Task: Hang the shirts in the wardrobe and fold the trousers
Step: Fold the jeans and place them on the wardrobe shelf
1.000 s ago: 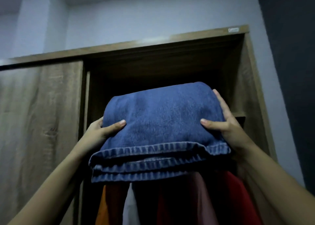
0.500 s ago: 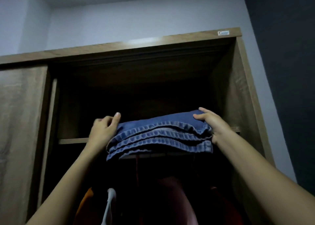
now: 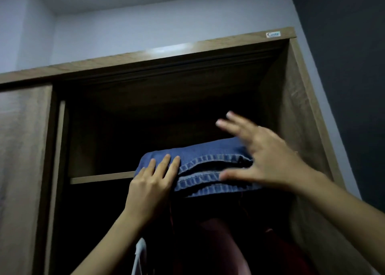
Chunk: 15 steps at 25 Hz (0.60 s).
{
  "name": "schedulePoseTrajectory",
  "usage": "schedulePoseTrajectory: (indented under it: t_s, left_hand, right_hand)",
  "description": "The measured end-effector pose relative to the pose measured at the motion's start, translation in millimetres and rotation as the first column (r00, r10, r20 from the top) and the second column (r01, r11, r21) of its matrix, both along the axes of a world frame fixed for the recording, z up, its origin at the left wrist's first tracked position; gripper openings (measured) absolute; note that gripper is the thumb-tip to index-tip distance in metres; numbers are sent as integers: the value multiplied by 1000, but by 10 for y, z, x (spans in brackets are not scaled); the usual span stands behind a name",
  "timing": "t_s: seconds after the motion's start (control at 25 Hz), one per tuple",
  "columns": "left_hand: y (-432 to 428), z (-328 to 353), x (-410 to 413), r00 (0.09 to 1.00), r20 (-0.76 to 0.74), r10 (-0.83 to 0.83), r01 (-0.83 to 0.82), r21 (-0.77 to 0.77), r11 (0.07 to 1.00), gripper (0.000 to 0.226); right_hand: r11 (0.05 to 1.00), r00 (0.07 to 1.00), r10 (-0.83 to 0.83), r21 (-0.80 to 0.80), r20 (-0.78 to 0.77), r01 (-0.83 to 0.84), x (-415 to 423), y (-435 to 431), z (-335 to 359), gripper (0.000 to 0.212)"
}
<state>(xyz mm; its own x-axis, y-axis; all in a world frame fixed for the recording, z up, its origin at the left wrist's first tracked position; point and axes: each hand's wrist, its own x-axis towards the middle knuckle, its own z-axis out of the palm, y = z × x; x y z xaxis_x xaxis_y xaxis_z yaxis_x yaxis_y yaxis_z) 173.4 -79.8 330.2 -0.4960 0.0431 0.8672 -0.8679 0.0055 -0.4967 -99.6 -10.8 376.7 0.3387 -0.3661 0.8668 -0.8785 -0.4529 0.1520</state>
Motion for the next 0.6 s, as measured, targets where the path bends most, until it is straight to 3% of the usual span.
schedulePoseTrajectory:
  t_s: [0.08,0.2,0.28,0.36,0.48,0.6]
  left_hand:
    - [-16,-3,20,1000,-3,-15,15,3,1000,49]
    - [22,73,1,997,32,-72,73,-41,996,41]
    - [47,182,-26,993,68,-102,108,-96,990,37]
    - [31,340,-99,986,90,-142,150,-98,984,35]
    - [-82,663,-232,985,111,-130,135,-35,990,42]
    - [-207,928,-440,994,74,-86,67,235,970,56]
  right_hand:
    - [981,952,-191,-29,-239,190,107,-96,-118,107]
    - [914,916,-338,-305,-215,266,102,-375,-126,83]
    - [889,922,-334,-390,-194,240,50,-441,-64,60]
    - [863,930,-318,-463,-186,203,-39,-450,3,55]
    - [788,905,-396,-564,-156,248,-195,-495,244,51]
    - [808,887,-437,-499,-151,313,-378,-638,448,46]
